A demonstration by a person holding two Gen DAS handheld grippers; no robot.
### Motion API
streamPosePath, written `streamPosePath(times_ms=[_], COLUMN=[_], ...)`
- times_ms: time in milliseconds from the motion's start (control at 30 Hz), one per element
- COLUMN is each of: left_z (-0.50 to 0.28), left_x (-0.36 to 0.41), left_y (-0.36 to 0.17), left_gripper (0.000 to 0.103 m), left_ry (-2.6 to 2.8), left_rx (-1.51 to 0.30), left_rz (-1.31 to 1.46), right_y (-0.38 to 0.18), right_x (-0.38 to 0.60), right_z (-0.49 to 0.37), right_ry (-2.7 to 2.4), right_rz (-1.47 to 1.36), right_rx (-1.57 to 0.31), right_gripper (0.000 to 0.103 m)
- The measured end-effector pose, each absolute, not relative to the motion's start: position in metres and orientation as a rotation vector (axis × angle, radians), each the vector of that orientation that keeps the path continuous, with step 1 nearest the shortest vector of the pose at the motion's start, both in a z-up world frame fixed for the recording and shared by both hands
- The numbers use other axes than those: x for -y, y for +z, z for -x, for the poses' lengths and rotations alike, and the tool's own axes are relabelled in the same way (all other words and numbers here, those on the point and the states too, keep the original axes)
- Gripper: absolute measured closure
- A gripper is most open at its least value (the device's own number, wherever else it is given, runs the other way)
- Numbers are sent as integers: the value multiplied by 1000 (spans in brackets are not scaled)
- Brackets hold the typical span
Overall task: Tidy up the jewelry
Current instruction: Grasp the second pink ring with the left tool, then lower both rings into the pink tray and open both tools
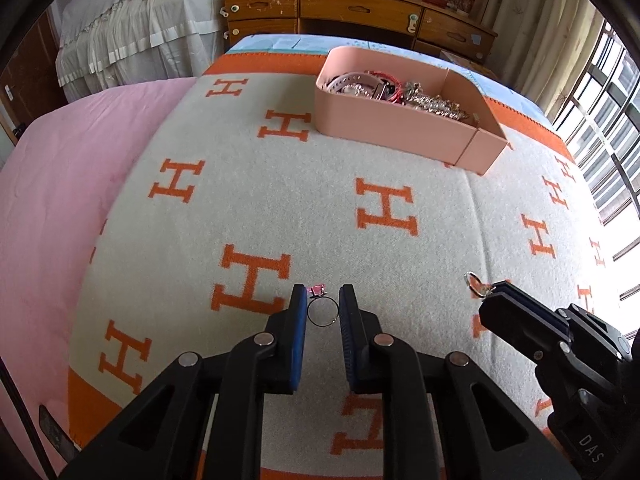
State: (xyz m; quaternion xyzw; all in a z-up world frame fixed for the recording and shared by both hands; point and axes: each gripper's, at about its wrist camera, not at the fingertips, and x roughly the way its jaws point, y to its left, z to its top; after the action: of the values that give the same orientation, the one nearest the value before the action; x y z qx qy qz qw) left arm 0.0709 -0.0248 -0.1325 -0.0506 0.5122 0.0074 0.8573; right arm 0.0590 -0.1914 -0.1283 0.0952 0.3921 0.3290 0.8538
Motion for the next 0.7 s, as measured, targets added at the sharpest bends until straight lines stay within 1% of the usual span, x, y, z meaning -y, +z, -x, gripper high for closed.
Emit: streamPosePath(times_ms=[100, 200, 333, 433, 533, 700], left_z=[-77, -89, -120, -153, -193, -251], left_x=[31, 36, 39, 43, 48, 52], left_y=[-108, -79, -40, -18, -10, -23], left_gripper=[89, 89, 89, 89, 89, 89], left_ry=[-21, -83, -168, -213, -227, -226], left_rx=[-1033, -991, -943, -910, -899, -943], left_rz=[92, 81, 94, 98, 91, 105], right_y=[-117, -92, -50, -27, -20, -37], right_x=[196, 206, 219, 221, 218, 214], right_z=[-62, -73, -100, -132, -168, -224], right_ry=[664, 628, 581, 519, 473, 415], right_rz=[-197, -226, -263, -273, -284, -332], right_rx=[-827, -808, -766, -775, -797, -872], right_gripper=[95, 95, 95, 95, 95, 95])
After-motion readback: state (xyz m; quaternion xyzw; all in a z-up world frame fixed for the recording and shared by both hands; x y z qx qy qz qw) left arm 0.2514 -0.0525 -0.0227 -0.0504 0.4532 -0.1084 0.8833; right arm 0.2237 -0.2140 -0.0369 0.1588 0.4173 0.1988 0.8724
